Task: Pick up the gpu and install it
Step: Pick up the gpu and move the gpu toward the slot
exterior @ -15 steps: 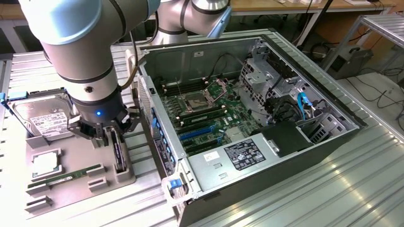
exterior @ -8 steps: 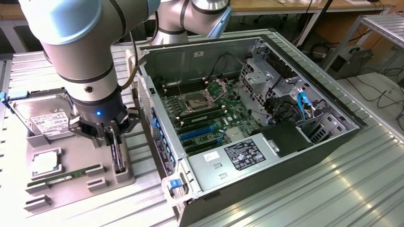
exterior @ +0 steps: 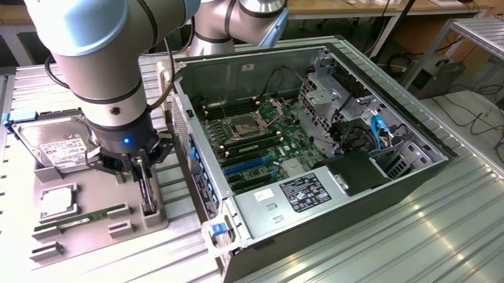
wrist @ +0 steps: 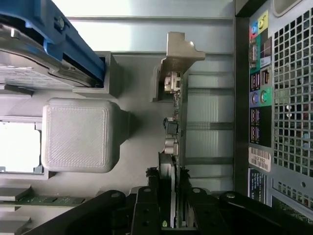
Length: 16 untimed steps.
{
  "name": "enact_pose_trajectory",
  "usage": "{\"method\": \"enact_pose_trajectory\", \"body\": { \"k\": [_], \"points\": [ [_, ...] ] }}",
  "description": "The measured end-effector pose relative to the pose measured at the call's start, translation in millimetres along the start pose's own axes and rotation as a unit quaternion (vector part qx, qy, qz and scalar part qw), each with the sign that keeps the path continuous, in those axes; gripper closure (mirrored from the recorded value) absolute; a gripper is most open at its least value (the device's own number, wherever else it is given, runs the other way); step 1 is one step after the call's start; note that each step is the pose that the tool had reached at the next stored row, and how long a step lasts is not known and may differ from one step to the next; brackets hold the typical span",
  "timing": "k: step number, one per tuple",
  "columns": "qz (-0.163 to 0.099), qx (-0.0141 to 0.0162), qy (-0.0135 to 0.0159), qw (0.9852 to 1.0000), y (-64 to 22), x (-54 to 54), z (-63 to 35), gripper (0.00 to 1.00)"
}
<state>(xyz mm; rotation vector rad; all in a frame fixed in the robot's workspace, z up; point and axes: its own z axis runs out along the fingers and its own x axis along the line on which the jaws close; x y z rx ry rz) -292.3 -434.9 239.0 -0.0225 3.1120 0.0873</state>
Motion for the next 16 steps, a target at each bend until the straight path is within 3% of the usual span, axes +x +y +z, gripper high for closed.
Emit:
{"method": "enact_pose_trajectory", "body": {
  "k": [10,16],
  "points": [
    [-0.005,-0.0003,0.0001,1.0000,0.0,-0.1,-0.2,0.74],
    [-0.005,-0.0002,0.0003,1.0000,0.5,-0.3,-8.9,0.74]
  ]
}}
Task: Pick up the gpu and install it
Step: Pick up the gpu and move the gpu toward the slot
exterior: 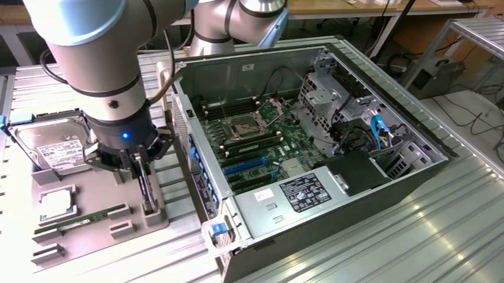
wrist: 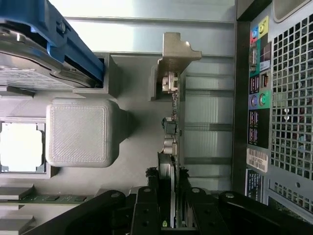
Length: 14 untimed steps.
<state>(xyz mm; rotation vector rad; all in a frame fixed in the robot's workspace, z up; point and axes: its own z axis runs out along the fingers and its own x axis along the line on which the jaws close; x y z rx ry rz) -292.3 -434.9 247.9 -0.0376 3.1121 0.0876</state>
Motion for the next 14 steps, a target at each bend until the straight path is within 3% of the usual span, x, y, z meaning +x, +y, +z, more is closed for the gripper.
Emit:
{"method": "enact_pose_trajectory", "body": {
  "k": [2,6,14],
  "points": [
    [0.000,0.0000,0.0000,1.0000,0.3,-0.2,-6.0,0.74],
    [0.000,0.0000,0.0000,1.0000,1.7,-0.9,-30.6,0.74],
    [0.000,0.0000,0.0000,1.0000,3.9,-3.0,-70.0,0.74]
  ]
}}
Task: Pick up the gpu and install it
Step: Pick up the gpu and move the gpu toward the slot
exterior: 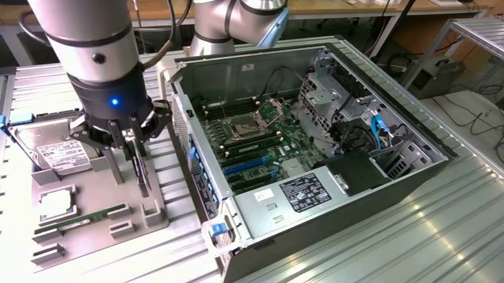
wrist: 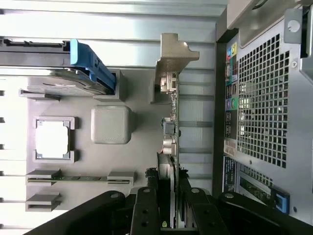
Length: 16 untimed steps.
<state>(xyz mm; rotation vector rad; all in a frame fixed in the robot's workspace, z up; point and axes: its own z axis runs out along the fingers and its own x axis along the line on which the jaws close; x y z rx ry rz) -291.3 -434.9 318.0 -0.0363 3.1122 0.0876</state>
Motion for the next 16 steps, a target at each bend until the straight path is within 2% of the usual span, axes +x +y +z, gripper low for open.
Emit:
{"method": "enact_pose_trajectory", "body": {
  "k": [10,14,16],
  "points": [
    [0.000,0.0000,0.0002,1.0000,1.6,-11.6,-45.7,0.74],
    [0.000,0.0000,0.0015,1.0000,1.0,-24.3,-64.8,0.74],
    [0.000,0.0000,0.0029,1.0000,0.2,-37.1,-81.5,0.74]
  ]
}}
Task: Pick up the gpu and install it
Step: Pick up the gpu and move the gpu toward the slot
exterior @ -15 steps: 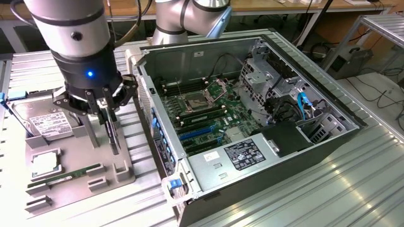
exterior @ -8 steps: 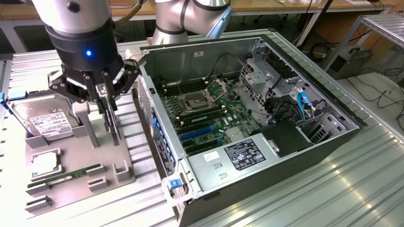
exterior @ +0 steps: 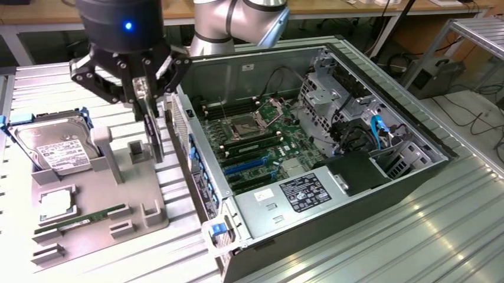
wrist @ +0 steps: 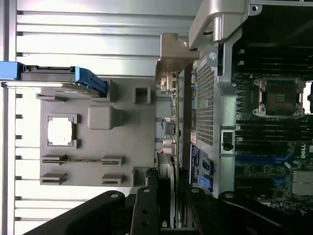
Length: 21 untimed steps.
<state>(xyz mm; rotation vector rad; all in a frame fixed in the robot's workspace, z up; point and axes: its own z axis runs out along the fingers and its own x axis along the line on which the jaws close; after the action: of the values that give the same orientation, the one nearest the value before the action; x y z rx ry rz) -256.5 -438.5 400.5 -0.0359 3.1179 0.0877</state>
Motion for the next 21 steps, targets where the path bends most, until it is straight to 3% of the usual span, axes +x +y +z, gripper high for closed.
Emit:
{"method": "enact_pose_trajectory", "body": {
  "k": [5,8,13,21],
  "points": [
    [0.000,-0.0003,0.0038,1.0000,-2.9,-27.2,-31.7,0.74],
    [0.000,-0.0028,0.0063,1.0000,-4.2,-43.5,-45.8,0.74],
    [0.000,-0.0072,0.0081,0.9999,-5.6,-68.0,-47.5,0.74],
    [0.001,-0.0077,0.0105,0.9999,-7.4,-107.9,-41.3,0.74]
  ]
}}
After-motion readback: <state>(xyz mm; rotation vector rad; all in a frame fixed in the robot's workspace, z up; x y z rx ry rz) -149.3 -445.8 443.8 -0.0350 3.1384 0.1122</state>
